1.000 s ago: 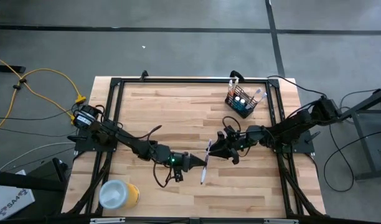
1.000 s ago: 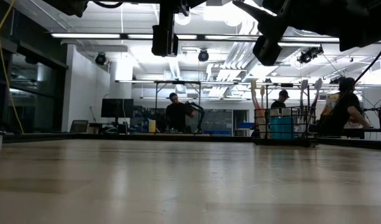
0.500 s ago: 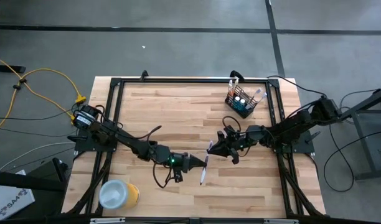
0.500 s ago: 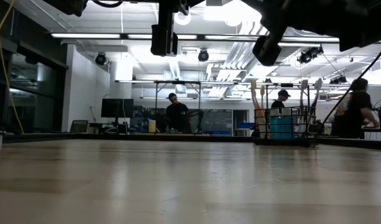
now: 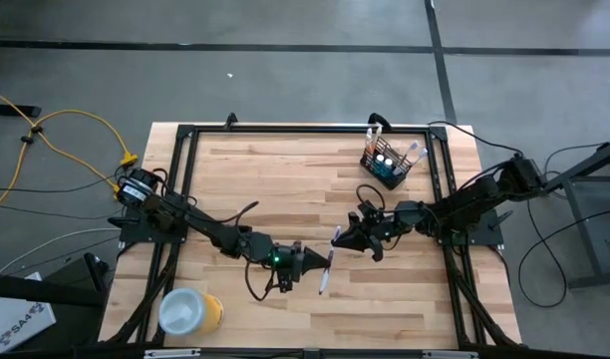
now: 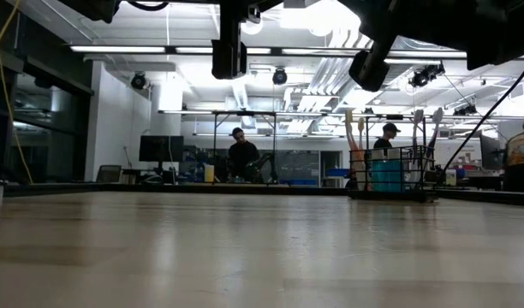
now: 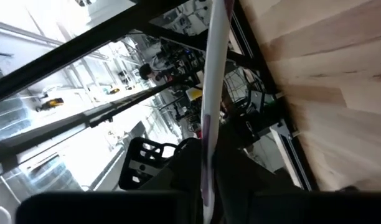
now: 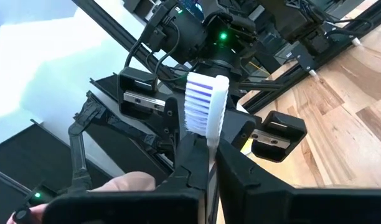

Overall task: Pick & Place toothbrushing station
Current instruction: Put the purple toothbrush into the right of the black mesh organizer

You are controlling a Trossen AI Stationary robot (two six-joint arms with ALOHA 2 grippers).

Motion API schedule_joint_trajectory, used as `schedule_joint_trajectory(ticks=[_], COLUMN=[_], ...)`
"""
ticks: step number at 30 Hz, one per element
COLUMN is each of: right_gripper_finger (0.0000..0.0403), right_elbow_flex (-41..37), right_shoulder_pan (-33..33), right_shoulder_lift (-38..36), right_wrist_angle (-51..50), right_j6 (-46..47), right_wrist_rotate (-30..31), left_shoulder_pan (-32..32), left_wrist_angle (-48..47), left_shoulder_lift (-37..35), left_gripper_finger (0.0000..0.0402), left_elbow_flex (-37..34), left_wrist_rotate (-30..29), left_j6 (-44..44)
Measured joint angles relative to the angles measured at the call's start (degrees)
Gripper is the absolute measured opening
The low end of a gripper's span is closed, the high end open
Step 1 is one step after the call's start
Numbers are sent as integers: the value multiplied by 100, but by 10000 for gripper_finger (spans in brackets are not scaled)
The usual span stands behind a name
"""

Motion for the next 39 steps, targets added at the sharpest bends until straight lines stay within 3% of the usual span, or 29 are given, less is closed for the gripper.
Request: schedule_joint_trajectory(ticks=[8, 22, 34, 39], right_gripper_finger=[5, 4, 4, 4], right_elbow_flex=[0, 0, 0, 0], right_shoulder_pan=[0, 23, 502, 534], right_shoulder_lift=[0, 0, 0, -182], right_wrist_angle=[-6, -35, 19, -673], right_j6=[22, 142, 179, 47], right_wrist_rotate=[-1, -62, 129, 343], left_shoulder_pan=[0, 0, 0, 0], left_wrist_angle=[20, 48, 72, 68], left_shoulder_lift=[0, 0, 0, 0], left_gripper_finger=[67, 70, 70, 70], left_elbow_flex=[0, 0, 0, 0], left_wrist_rotate=[118, 146, 146, 146], left_j6=[-321, -61, -234, -455])
